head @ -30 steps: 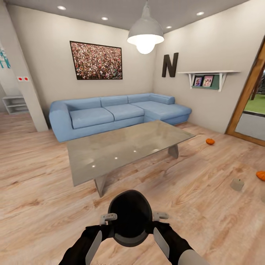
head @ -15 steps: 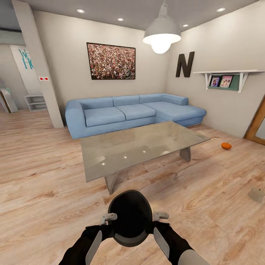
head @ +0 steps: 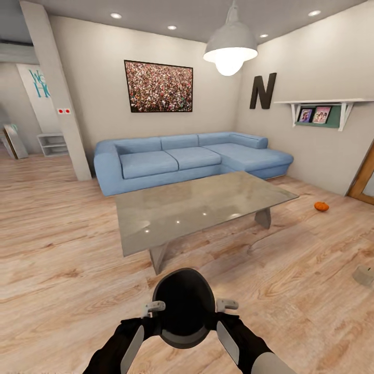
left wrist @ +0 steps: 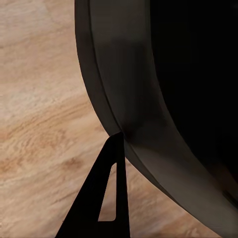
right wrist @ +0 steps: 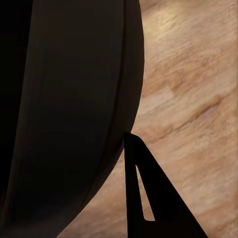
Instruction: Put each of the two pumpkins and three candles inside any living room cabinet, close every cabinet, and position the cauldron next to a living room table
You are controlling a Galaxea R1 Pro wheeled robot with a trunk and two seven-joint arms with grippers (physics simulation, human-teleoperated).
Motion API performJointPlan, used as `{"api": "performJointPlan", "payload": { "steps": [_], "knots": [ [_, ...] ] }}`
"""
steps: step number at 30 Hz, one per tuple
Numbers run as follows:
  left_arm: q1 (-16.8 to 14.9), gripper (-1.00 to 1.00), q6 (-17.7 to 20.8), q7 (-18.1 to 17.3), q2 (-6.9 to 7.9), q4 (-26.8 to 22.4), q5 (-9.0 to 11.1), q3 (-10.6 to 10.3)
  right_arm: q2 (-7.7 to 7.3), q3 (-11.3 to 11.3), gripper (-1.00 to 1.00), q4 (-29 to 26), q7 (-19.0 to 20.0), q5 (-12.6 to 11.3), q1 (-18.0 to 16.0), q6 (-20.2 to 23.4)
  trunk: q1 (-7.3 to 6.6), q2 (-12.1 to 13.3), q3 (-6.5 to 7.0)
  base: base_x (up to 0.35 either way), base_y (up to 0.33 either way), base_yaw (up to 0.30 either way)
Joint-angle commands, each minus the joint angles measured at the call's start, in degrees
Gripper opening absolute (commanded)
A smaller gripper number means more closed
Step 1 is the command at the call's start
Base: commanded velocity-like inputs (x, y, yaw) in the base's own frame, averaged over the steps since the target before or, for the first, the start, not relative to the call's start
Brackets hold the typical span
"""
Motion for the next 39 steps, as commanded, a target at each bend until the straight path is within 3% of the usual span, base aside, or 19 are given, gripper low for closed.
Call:
{"api": "performJointPlan", "payload": {
  "steps": [1,18,28,39],
  "knots": [
    [0.0,-1.0,0.3,0.5,-0.01,0.0,0.3,-0.3,0.06,1.0,-1.0,-2.0,0.8,-1.4,0.0,0.1,-0.01,0.0,-0.05,0.0,0.0,0.21],
    [0.0,-1.0,0.3,0.5,-0.02,-0.1,0.3,-0.4,0.06,1.0,-1.0,-2.1,0.8,-1.4,0.0,0.1,-0.01,0.0,-0.05,0.0,-0.07,0.265],
    [0.0,-1.0,0.3,0.5,-0.01,-0.1,0.3,-0.4,0.06,1.0,-1.0,-2.1,0.8,-1.4,0.0,0.1,-0.01,0.0,-0.05,0.017,-0.177,0.024],
    [0.0,-1.0,0.4,0.5,-0.01,-0.1,0.3,-0.4,0.06,1.0,-1.0,-2.1,0.8,-1.4,0.0,0.1,-0.01,0.0,-0.05,0.203,-0.034,0.008]
  ]
}}
